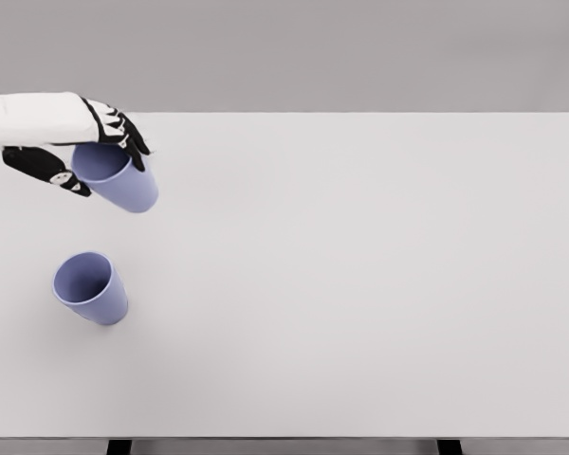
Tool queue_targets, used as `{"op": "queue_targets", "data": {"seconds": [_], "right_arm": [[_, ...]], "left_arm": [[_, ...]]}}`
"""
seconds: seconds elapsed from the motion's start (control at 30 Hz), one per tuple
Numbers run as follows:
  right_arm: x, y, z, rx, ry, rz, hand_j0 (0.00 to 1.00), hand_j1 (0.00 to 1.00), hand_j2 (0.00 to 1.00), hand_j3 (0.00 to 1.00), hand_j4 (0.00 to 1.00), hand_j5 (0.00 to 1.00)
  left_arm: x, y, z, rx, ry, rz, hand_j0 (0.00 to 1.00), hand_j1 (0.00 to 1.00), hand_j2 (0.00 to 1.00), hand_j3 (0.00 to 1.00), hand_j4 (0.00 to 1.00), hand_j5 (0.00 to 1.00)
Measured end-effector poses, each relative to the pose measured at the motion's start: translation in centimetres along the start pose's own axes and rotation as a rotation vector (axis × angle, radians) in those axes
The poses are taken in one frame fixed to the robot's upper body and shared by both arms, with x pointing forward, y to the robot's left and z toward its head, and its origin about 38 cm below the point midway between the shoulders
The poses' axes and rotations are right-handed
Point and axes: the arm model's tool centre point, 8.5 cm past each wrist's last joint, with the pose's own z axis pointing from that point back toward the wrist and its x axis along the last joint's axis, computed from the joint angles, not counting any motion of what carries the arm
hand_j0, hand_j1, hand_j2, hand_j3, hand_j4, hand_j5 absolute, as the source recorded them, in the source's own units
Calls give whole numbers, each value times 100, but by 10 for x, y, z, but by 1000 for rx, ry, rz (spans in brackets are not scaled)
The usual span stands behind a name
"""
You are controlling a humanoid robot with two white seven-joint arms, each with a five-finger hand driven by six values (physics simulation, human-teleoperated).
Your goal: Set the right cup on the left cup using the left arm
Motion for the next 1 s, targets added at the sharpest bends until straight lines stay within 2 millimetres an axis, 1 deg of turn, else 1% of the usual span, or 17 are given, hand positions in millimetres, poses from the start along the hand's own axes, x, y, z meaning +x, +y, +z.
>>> {"op": "queue_targets", "data": {"seconds": [0.23, 0.37, 0.63, 1.0], "right_arm": [[0, 0, 0, 0, 0, 0, 100, 100, 100, 100, 100, 100], [0, 0, 0, 0, 0, 0, 100, 100, 100, 100, 100, 100], [0, 0, 0, 0, 0, 0, 100, 100, 100, 100, 100, 100], [0, 0, 0, 0, 0, 0, 100, 100, 100, 100, 100, 100]], "left_arm": [[19, -9, 43, -56, 38, 2, 66, 66, 66, 66, 66, 66], [23, -13, 57, -78, 57, 8, 66, 66, 66, 66, 66, 66], [33, -13, 71, -84, 60, 22, 66, 66, 66, 66, 66, 66], [39, -2, 77, -53, 53, 19, 66, 66, 66, 66, 66, 66]]}}
